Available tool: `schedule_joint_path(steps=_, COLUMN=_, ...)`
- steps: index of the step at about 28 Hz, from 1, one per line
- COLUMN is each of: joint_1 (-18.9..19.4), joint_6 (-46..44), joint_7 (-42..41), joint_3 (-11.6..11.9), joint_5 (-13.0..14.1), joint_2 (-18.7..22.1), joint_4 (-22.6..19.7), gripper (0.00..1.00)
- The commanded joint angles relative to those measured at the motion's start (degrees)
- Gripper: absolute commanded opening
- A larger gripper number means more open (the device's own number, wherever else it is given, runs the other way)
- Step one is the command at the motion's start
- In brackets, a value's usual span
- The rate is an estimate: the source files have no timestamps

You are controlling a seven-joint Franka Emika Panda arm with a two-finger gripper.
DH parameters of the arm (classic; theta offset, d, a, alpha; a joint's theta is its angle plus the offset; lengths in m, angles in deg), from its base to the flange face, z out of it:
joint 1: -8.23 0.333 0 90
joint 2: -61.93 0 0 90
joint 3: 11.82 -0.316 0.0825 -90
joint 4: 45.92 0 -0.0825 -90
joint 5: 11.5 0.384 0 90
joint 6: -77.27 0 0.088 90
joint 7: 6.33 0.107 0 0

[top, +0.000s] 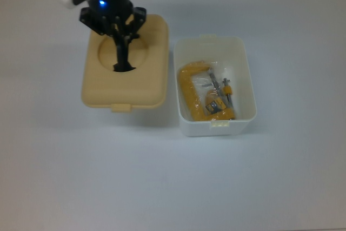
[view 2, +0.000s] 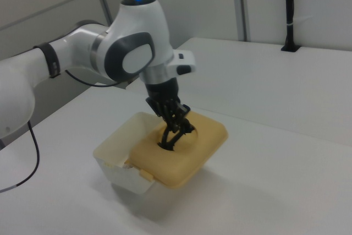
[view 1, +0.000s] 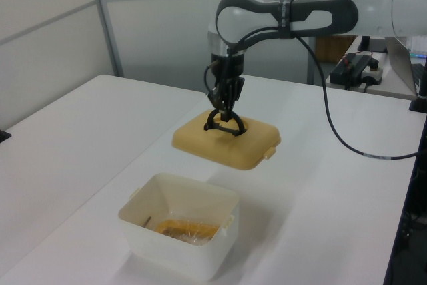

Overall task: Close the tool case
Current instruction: 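Carry the beige lid over the white box and lower it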

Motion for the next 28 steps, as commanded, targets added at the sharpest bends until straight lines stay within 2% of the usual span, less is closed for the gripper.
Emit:
schedule_joint_path(steps=1, joint_1=3.8, joint_6=-0.1, joint_7=5.0, joint_3=0.4, joint_5=0.4, joint_2=0.9, joint_4=-0.2, gripper=0.00)
schedule_joint_path(steps=10, joint_1=10.9, joint_6=2.8, joint_7=11.9, joint_3=0.4, joint_5=-0.2, joint_2=0.7, joint_4=-1.5, gripper=0.00)
schedule_joint_path(steps=13, joint_1=13.2, joint_6=4.1, joint_7=13.8, joint_3=0.4, joint_5=-1.8, joint_2=0.6, joint_4=-2.2, gripper=0.00)
schedule_joint_path(steps=18, joint_1=15.3, joint_6=5.0, joint_7=15.2, joint_3=0.4, joint_5=-2.8, joint_2=0.0, joint_4=-2.2, gripper=0.00)
schedule_joint_path(steps=28, joint_1=17.3, joint_6=6.6, joint_7=15.3, joint_3=0.4, joint_5=-3.3, joint_2=-1.5, joint_4=-1.9, gripper=0.00)
